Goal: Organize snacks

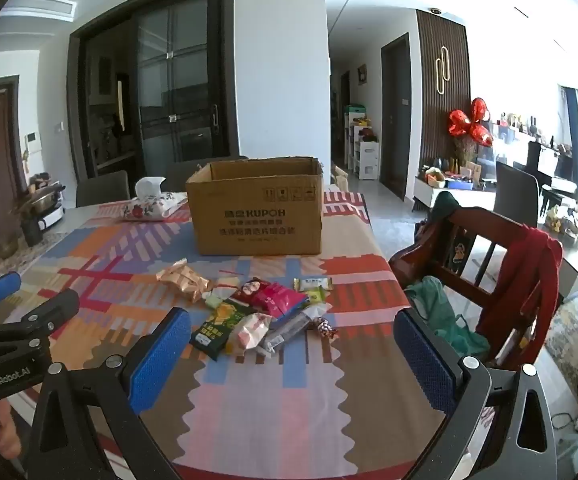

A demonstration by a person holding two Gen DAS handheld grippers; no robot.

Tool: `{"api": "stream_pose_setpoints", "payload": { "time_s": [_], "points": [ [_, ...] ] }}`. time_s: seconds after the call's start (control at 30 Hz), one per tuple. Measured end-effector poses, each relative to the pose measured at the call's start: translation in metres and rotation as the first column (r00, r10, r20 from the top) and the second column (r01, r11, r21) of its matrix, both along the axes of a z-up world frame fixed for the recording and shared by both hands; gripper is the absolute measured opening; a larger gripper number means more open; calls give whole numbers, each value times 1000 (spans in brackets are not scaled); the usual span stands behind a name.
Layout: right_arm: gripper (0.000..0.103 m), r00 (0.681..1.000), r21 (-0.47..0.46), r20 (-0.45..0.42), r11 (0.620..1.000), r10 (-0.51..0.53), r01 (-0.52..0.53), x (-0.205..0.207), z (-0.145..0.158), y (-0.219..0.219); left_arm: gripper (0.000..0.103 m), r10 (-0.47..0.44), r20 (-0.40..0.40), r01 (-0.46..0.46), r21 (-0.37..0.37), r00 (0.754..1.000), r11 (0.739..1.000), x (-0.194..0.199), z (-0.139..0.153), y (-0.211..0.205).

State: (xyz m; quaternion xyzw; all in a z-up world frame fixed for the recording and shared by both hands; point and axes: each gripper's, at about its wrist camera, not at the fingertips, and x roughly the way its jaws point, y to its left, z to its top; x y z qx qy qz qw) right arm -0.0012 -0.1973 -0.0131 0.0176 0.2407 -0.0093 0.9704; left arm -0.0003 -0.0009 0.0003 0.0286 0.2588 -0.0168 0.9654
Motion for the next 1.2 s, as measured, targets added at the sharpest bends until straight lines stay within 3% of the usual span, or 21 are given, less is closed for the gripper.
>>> {"api": "stream_pose_setpoints", "payload": {
  "time_s": [1.2],
  "points": [
    [102,1000,13,1,1000,-1,1,-1,0,-1,103,-1,12,1,1,1000,1000,-1,3,2]
  ]
}}
